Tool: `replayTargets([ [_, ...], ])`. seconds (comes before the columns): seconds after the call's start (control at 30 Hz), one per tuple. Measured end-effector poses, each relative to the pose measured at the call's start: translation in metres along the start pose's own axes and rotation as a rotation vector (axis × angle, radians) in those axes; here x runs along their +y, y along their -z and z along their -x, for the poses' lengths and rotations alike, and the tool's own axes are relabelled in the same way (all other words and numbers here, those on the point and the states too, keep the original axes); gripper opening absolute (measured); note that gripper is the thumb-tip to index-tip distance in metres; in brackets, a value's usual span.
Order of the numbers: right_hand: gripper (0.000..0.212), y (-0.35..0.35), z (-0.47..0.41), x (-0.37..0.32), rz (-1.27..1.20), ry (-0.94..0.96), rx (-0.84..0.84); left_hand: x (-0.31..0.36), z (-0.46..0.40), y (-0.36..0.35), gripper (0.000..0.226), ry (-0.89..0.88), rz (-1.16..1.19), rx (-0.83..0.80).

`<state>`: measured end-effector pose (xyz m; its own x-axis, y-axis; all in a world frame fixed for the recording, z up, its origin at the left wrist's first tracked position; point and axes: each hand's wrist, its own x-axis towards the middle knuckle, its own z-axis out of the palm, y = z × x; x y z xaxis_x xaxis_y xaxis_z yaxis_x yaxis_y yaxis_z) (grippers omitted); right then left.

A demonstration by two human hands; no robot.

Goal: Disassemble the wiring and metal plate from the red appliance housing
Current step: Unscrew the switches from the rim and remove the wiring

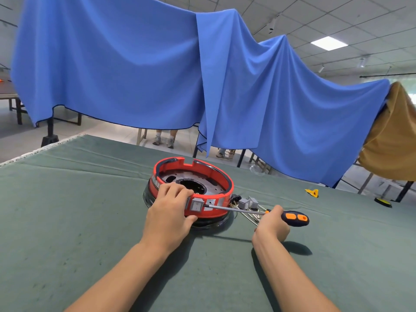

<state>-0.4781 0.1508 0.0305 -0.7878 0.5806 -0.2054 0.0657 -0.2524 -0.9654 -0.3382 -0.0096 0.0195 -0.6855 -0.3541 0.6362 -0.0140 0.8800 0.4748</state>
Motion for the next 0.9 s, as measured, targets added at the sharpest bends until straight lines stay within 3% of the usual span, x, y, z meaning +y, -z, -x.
replayTargets([
  [0.67, 0.033, -0.045, -0.021, 0.003, 0.234, 0.023, -0.112, -0.003, 0.0, -0.003, 0.053, -0.056, -0.006, 0.026],
  [0.9, 0.035, -0.033, -0.019, -0.001, 0.127, -0.009, -0.122, -0.001, 0.001, 0.0, 0.056, -0.063, -0.068, 0.031],
])
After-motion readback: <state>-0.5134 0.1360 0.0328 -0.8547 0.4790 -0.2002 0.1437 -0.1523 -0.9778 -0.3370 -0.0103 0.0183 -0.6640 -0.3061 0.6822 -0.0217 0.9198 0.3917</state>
